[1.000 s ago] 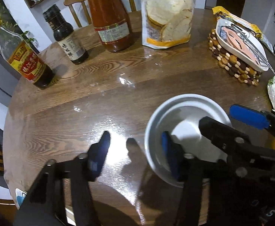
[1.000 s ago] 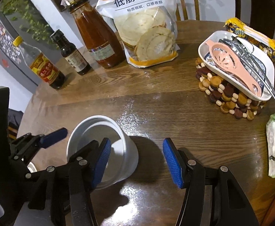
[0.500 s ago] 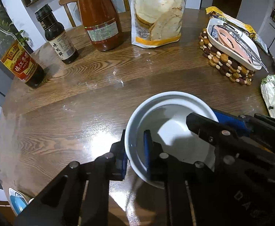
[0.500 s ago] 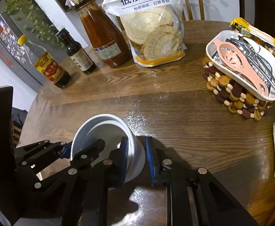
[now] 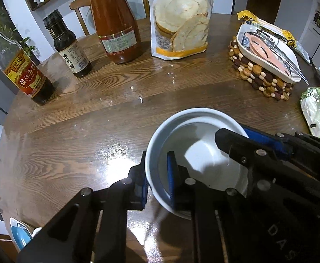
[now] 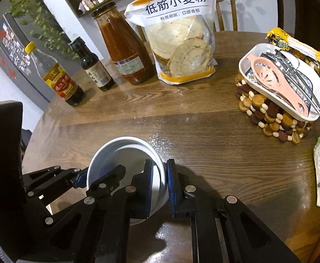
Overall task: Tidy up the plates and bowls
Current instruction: 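Lift and carry the white cup toward the nested bowls with the left gripper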
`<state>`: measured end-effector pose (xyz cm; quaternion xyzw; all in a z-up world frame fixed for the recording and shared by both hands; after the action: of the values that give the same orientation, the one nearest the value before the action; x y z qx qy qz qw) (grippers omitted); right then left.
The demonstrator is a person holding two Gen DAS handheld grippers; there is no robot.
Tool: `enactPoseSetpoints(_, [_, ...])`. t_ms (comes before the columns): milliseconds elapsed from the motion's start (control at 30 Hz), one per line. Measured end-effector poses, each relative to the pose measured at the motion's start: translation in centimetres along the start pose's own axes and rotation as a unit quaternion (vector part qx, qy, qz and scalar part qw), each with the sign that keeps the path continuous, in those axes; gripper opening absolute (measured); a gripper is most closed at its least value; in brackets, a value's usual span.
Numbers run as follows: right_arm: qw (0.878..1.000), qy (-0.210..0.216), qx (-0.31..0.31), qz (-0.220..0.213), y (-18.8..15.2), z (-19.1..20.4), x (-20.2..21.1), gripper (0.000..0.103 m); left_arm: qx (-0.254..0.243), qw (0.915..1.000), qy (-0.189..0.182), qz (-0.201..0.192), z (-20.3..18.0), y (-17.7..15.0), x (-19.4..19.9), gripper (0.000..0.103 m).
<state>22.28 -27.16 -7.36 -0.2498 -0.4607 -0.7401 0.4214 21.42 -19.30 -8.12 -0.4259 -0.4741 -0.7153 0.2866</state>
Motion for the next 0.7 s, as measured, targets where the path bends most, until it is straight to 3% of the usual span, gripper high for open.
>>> enactPoseSetpoints(700, [0.999, 0.013, -0.026, -0.023, -2.3, -1.1, 4.1, 0.015, -0.025, 0.9992, 0.007, -0.031, -2.2, -0.9, 3.5, 0.014])
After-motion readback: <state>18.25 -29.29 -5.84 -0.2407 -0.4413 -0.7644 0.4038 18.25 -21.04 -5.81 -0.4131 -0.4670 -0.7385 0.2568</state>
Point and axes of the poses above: each gripper's, at about its wrist camera, not at the fingertips, and x roughly against the way its jaws point, z to its left, y to its top, the point moved 4 cm from there along -x, roughly the way its jaws point, and after that the axes turned 9 degrees about -x, right-handed, at the moved point
